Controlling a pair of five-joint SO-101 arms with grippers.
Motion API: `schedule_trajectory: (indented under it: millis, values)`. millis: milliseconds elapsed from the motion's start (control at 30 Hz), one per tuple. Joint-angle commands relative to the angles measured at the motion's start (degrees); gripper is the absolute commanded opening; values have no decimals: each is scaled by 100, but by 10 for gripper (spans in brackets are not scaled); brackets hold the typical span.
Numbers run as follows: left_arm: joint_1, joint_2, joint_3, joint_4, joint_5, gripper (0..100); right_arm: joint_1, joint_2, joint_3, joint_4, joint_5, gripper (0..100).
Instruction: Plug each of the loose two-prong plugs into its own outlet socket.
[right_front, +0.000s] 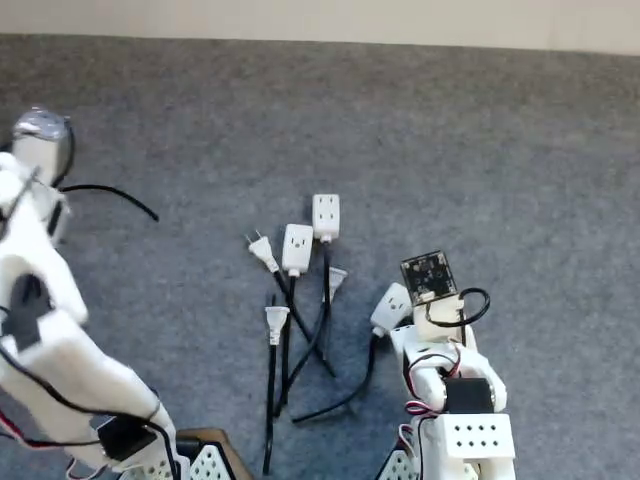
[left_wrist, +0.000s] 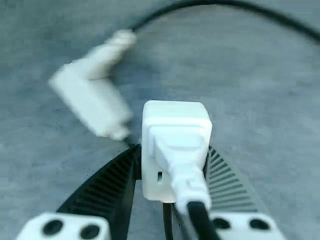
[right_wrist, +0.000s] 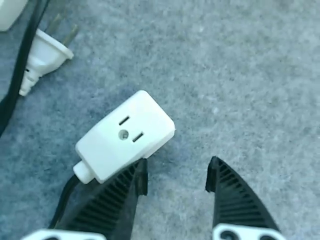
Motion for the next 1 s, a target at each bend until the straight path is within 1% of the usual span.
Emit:
schedule_trajectory:
  millis: [0,133,200,300,400,567,767,833,900,967]
  values:
    - [-92,1253,-1956,826,18,5,57,-66,13,48,-35,191]
    - [-48,2466,-3723,1732,26,5,57,-66,13,48,-35,191]
    - [-48,2905,-4567,2251,26,22,57,-66,13,48,-35,191]
    - [-57,3451,-5710,2892,26,125,40,-66,22,48,-35,191]
    - [-92,3785,-6448,3086,26,222,40,-66,22,48,-35,191]
    - [-75,3732,-6686,3095,35,235,40,-66,22,48,-35,191]
    - [-48,3081,-6668,3103,44,235,57,-66,22,48,-44,191]
    - [22,2809,-6624,3103,229,236,57,-66,13,48,-62,191]
    - [127,2457,-6378,3112,457,236,57,-66,13,48,-62,191]
    - [277,2018,-5842,3112,510,236,57,-66,13,48,-62,191]
